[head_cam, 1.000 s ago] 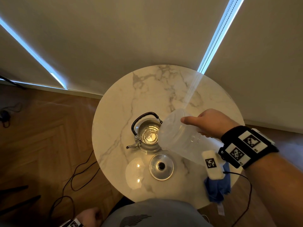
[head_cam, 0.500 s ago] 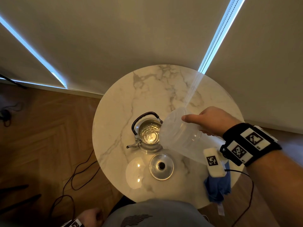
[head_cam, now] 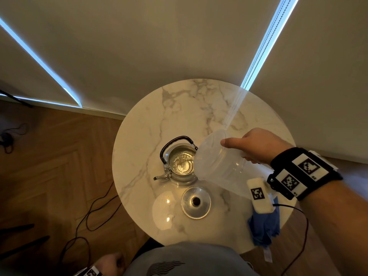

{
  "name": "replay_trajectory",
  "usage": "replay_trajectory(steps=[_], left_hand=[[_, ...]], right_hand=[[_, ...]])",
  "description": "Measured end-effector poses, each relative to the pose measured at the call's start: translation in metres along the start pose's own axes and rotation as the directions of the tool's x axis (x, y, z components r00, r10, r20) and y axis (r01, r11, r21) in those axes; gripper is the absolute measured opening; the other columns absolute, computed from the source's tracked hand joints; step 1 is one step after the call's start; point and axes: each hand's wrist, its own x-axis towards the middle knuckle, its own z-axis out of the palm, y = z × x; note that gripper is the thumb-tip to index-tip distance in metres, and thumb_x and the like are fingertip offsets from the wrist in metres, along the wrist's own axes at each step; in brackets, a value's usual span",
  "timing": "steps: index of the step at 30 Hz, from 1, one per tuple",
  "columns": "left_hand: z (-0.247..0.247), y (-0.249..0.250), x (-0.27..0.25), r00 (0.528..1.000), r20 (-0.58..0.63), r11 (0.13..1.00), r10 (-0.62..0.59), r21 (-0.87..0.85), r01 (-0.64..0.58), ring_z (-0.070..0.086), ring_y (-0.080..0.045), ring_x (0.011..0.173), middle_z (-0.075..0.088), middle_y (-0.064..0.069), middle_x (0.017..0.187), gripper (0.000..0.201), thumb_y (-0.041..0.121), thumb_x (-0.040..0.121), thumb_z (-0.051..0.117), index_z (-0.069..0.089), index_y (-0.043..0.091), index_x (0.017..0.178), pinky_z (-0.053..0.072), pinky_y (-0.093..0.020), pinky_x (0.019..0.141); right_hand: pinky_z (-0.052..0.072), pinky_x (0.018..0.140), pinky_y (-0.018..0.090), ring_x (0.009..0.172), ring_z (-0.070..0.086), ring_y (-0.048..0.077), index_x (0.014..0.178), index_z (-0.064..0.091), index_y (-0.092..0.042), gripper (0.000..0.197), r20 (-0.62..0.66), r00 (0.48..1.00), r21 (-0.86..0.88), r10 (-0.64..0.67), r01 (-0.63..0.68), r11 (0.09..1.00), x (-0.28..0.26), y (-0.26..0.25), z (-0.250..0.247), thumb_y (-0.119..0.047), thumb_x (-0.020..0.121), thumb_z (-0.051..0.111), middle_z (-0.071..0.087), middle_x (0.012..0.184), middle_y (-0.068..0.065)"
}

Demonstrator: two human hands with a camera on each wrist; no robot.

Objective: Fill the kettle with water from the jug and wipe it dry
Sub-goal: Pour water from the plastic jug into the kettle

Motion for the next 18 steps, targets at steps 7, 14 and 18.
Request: replay_trajectory(steps=[7, 14, 18], left_hand=[[0.005, -0.003, 0.014, 0.998, 0.034, 0.997, -0.046, -0.060, 0.048, 0.037, -0.018, 0.143, 0.038, -0.012, 0.154, 0.050, 0.025, 0.105, 0.036, 0.035, 0.003, 0.150, 0.031, -0.019, 0.111], [0.017, -0.014, 0.032, 0.989, -0.035, 0.974, -0.140, -0.186, 0.132, 0.037, -0.016, 0.143, 0.041, -0.004, 0.153, 0.044, 0.026, 0.107, 0.032, 0.041, 0.014, 0.148, 0.030, -0.018, 0.111], [0.021, -0.021, 0.037, 0.988, 0.007, 0.969, -0.155, -0.193, 0.154, 0.039, -0.019, 0.141, 0.039, -0.011, 0.153, 0.050, 0.027, 0.106, 0.034, 0.036, 0.005, 0.150, 0.035, -0.016, 0.107]], right_hand=[[0.046, 0.058, 0.029, 0.053, 0.062, 0.019, 0.063, 0.070, -0.008, 0.068, -0.007, 1.000, -0.028, 0.003, -0.003, 1.000, -0.001, -0.004, 0.000, -0.075, 0.074, 0.065, 0.065, 0.053, 0.002], [0.044, 0.056, 0.028, 0.052, 0.060, 0.018, 0.064, 0.069, -0.008, 0.066, 0.005, 1.000, -0.051, 0.012, -0.012, 0.999, -0.003, -0.009, 0.000, -0.073, 0.076, 0.065, 0.064, 0.053, 0.002], [0.044, 0.057, 0.028, 0.053, 0.061, 0.018, 0.064, 0.069, -0.008, 0.066, 0.013, 1.000, -0.054, 0.017, -0.016, 0.998, -0.004, -0.009, 0.000, -0.073, 0.076, 0.065, 0.064, 0.054, 0.002]])
